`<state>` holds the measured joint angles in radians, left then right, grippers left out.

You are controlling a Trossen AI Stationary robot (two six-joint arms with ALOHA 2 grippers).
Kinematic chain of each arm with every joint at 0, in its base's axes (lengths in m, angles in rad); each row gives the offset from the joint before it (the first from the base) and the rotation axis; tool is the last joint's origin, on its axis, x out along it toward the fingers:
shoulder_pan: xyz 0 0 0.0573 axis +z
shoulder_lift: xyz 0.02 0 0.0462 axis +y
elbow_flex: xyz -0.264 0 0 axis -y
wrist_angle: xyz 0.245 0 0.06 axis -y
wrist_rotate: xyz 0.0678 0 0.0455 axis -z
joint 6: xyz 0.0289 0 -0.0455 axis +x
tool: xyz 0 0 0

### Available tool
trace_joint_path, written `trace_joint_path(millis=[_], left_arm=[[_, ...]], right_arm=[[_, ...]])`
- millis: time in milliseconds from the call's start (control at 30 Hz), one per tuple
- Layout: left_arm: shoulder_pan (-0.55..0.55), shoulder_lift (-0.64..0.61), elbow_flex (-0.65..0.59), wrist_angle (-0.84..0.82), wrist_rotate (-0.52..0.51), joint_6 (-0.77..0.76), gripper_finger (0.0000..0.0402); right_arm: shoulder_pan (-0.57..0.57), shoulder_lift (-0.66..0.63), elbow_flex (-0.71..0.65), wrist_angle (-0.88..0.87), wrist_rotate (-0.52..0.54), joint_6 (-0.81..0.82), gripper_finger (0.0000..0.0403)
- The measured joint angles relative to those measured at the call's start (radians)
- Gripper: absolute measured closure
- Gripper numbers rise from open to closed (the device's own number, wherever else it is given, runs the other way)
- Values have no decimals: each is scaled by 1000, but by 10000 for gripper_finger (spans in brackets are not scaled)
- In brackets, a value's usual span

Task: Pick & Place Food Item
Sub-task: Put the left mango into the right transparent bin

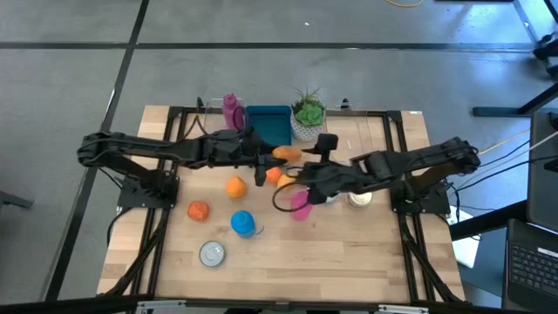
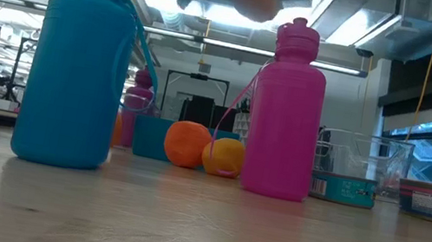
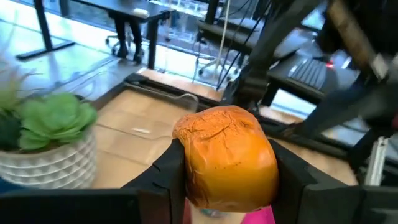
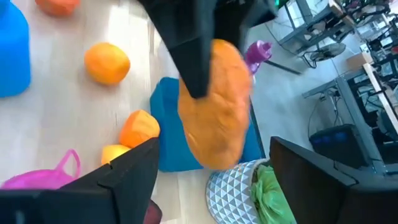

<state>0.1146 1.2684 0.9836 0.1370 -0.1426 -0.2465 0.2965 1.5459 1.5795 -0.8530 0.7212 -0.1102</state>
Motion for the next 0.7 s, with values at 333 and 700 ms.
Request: trace_joint_path(millis=[333, 700], left_arm=[[-40, -88, -2, -92, -91, 145, 262], [-100, -225, -30, -91, -101, 213, 262]], right_arm=[[27, -103, 0, -35, -49, 90, 101], [26, -228, -192, 25, -59, 180, 101]])
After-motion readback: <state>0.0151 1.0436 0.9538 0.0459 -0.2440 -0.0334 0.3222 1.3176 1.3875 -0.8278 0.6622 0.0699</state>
